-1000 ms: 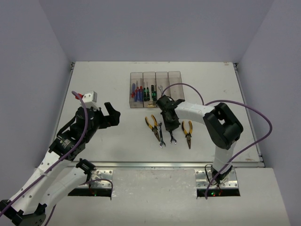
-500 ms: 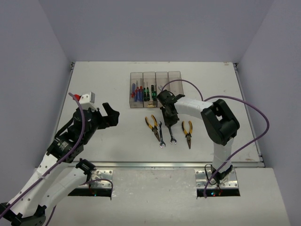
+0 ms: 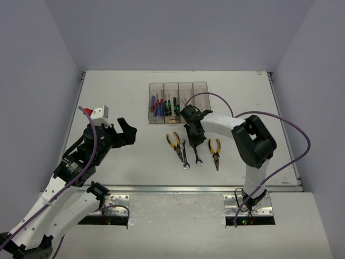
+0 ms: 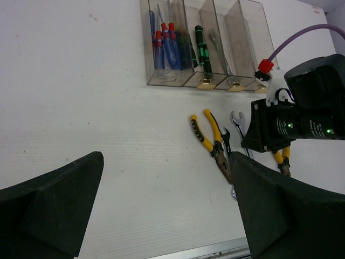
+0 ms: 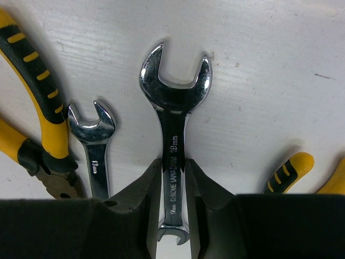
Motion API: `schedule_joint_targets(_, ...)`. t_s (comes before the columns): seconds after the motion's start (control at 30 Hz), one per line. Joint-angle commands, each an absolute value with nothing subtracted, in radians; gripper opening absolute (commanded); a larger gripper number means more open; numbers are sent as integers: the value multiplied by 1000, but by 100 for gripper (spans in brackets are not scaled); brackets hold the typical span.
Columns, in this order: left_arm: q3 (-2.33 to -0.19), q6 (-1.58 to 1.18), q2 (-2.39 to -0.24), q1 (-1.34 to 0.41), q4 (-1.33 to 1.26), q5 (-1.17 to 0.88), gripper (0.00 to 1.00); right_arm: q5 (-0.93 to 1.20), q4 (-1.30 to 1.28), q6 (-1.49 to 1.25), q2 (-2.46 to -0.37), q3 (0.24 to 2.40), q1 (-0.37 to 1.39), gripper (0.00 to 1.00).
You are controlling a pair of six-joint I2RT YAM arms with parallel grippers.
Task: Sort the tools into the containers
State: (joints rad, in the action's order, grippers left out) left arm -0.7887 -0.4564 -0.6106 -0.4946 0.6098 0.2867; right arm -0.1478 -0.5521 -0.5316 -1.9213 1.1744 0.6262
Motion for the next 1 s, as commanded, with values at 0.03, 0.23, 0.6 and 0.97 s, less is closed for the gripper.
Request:
schedule_joint_targets(0.03,-790,-449,-607,-488,566,285,100,-164,-624,-537,-1936,1138,644,26)
schedule_joint_targets(0.23,-790,-449,-606,-488,566,285,100,-164,-596,-540,-1963,1130,644,20)
schedule_joint_targets(0.6,-790,-448,-608,-488,566,284,100,-164,-584,-540,-1908,1135,644,0)
schedule_joint_targets(0.97,-788,-448,-604,-488,565,285,100,-169,-619,-526,-1772,1164,644,0)
